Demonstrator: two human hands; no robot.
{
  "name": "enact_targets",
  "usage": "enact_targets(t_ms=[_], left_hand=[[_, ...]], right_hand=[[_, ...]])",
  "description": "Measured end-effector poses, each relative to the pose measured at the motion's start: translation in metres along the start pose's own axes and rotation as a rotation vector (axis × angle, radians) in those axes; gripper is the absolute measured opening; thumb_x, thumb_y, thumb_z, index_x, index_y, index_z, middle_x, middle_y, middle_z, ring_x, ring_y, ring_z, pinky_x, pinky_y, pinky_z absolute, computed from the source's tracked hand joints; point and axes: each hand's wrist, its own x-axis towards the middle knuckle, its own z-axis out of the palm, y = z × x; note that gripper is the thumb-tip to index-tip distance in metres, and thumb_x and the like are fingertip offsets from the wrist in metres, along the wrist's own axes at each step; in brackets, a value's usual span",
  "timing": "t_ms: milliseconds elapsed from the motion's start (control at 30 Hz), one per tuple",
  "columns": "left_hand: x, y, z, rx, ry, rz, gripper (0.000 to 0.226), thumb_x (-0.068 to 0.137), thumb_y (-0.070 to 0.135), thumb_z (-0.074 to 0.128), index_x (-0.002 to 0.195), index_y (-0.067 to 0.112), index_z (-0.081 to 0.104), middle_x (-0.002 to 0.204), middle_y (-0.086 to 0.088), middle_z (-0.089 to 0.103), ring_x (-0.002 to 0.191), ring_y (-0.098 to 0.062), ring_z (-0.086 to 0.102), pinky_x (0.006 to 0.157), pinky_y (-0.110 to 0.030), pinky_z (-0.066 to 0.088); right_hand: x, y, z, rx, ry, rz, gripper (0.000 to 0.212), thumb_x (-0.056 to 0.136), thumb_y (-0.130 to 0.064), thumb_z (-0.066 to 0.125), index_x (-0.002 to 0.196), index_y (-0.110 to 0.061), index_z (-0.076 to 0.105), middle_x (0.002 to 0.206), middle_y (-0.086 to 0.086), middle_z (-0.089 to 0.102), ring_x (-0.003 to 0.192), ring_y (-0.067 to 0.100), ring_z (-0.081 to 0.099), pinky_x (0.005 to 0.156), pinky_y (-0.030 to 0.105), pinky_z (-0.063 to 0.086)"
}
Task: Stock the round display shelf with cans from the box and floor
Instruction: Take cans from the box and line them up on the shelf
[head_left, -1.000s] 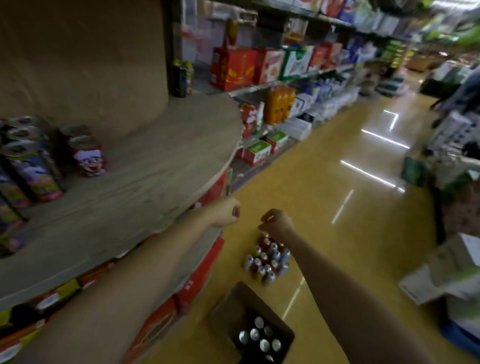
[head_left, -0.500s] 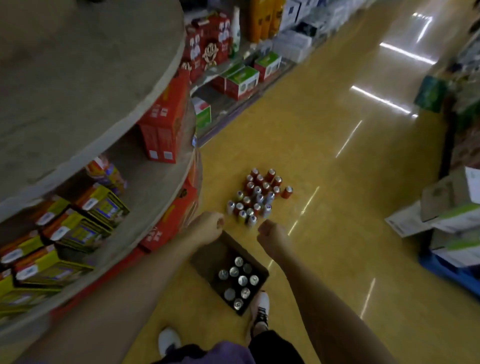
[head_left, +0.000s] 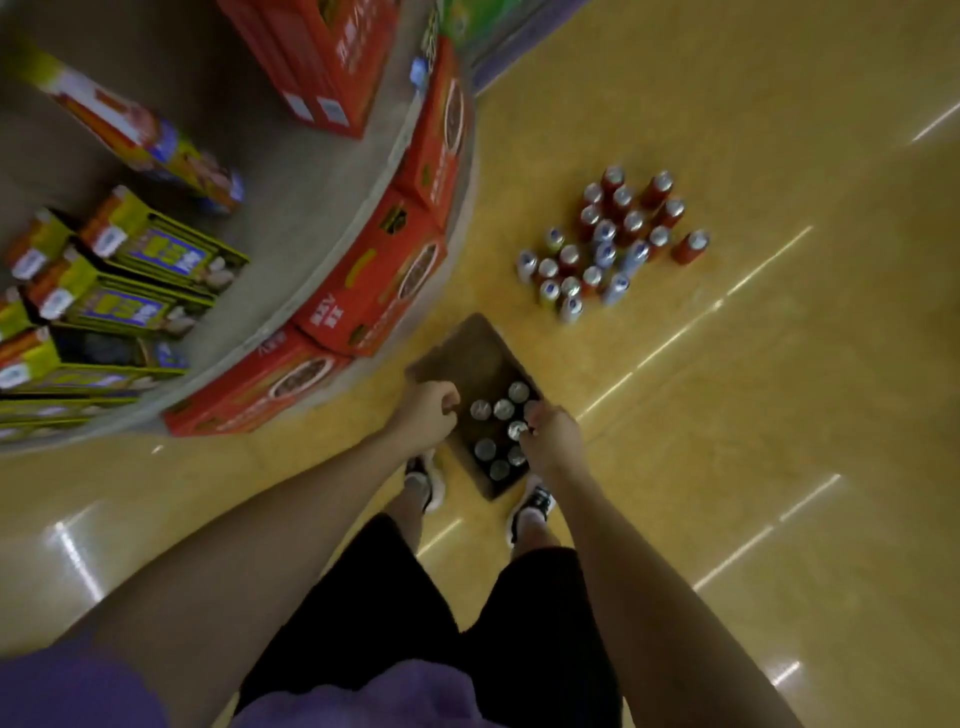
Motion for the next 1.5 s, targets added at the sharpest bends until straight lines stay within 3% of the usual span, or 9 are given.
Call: enact_targets(t_ms=[100, 233, 333, 500, 700, 933, 1133, 1267, 1500], left_hand=[[0.039, -0.024, 0.024, 0.005, 0.011, -0.043, 0.014, 0.099, 0.011, 0.052, 0.112, 0.011, 0.056, 0.113, -0.008, 0.056, 0.103, -0.027, 0.056, 0.085, -0.039, 0.046], [0.103, -0.06, 0.063, 0.06, 0.007, -0.071, 0.009, 0.098, 0.013, 0.052, 0.108, 0.013, 0.052, 0.107, -0.007, 0.056, 0.09, -0.024, 0.053, 0.076, -0.037, 0.043], [0.156, -0.091, 0.092, 0.068, -0.031, -0.078, 0.023, 0.098, 0.012, 0.053, 0.121, 0.009, 0.052, 0.112, -0.005, 0.055, 0.097, -0.023, 0.054, 0.079, -0.033, 0.044], [0.245, -0.147, 0.134, 0.072, -0.091, -0.091, 0.027, 0.093, 0.011, 0.058, 0.12, 0.011, 0.052, 0.106, -0.001, 0.054, 0.103, -0.023, 0.057, 0.082, -0.032, 0.044], [0.338, -0.204, 0.195, 0.107, -0.141, -0.129, 0.042, 0.09, 0.011, 0.063, 0.129, 0.016, 0.047, 0.131, -0.006, 0.053, 0.118, -0.024, 0.054, 0.087, -0.031, 0.046], [0.412, -0.242, 0.254, 0.148, -0.164, -0.14, 0.087, 0.08, 0.009, 0.076, 0.149, 0.03, 0.027, 0.152, -0.005, 0.031, 0.135, -0.029, 0.042, 0.102, -0.037, 0.043], [0.441, -0.244, 0.29, 0.255, -0.139, -0.097, 0.079, 0.081, 0.014, 0.076, 0.147, 0.027, 0.034, 0.149, -0.004, 0.037, 0.135, -0.031, 0.042, 0.105, -0.046, 0.044], [0.43, -0.241, 0.288, 0.16, -0.084, -0.166, 0.078, 0.076, 0.015, 0.08, 0.143, 0.022, 0.04, 0.144, -0.008, 0.043, 0.133, -0.031, 0.044, 0.105, -0.046, 0.044], [0.359, -0.21, 0.215, -0.077, -0.013, -0.205, 0.069, 0.075, 0.022, 0.082, 0.134, 0.018, 0.047, 0.13, -0.005, 0.057, 0.119, -0.021, 0.053, 0.097, -0.03, 0.043]], right_hand=[[0.034, 0.016, 0.032, 0.033, -0.002, 0.044, 0.031, 0.082, -0.015, 0.051, 0.111, -0.023, 0.053, 0.121, 0.013, 0.058, 0.106, 0.034, 0.056, 0.08, 0.036, 0.047], [0.081, 0.046, 0.082, 0.069, 0.018, 0.124, 0.03, 0.088, -0.018, 0.052, 0.118, -0.014, 0.057, 0.122, 0.012, 0.056, 0.115, 0.034, 0.051, 0.088, 0.038, 0.045], [0.117, 0.071, 0.123, 0.097, 0.044, 0.17, 0.032, 0.09, -0.015, 0.051, 0.122, -0.012, 0.056, 0.129, 0.012, 0.05, 0.117, 0.035, 0.049, 0.091, 0.036, 0.042], [0.181, 0.102, 0.194, 0.126, 0.034, 0.219, 0.026, 0.087, -0.01, 0.054, 0.113, -0.011, 0.055, 0.122, 0.012, 0.052, 0.108, 0.034, 0.052, 0.087, 0.035, 0.043], [0.26, 0.133, 0.275, 0.213, 0.081, 0.288, 0.029, 0.089, -0.005, 0.051, 0.117, -0.01, 0.052, 0.117, 0.012, 0.053, 0.105, 0.032, 0.054, 0.085, 0.042, 0.048], [0.321, 0.174, 0.338, 0.252, 0.093, 0.397, 0.045, 0.088, -0.003, 0.052, 0.132, -0.008, 0.047, 0.131, 0.017, 0.049, 0.116, 0.036, 0.05, 0.092, 0.039, 0.044], [0.328, 0.197, 0.358, 0.33, 0.077, 0.397, 0.046, 0.089, -0.003, 0.048, 0.133, -0.013, 0.047, 0.131, 0.017, 0.051, 0.118, 0.033, 0.05, 0.092, 0.038, 0.045], [0.313, 0.197, 0.353, 0.361, 0.076, 0.364, 0.041, 0.088, -0.001, 0.045, 0.126, -0.014, 0.051, 0.12, 0.013, 0.06, 0.103, 0.029, 0.059, 0.077, 0.032, 0.047], [0.261, 0.152, 0.286, 0.255, 0.053, 0.198, 0.033, 0.089, 0.003, 0.046, 0.119, -0.008, 0.054, 0.118, 0.012, 0.054, 0.102, 0.025, 0.054, 0.077, 0.029, 0.041]])
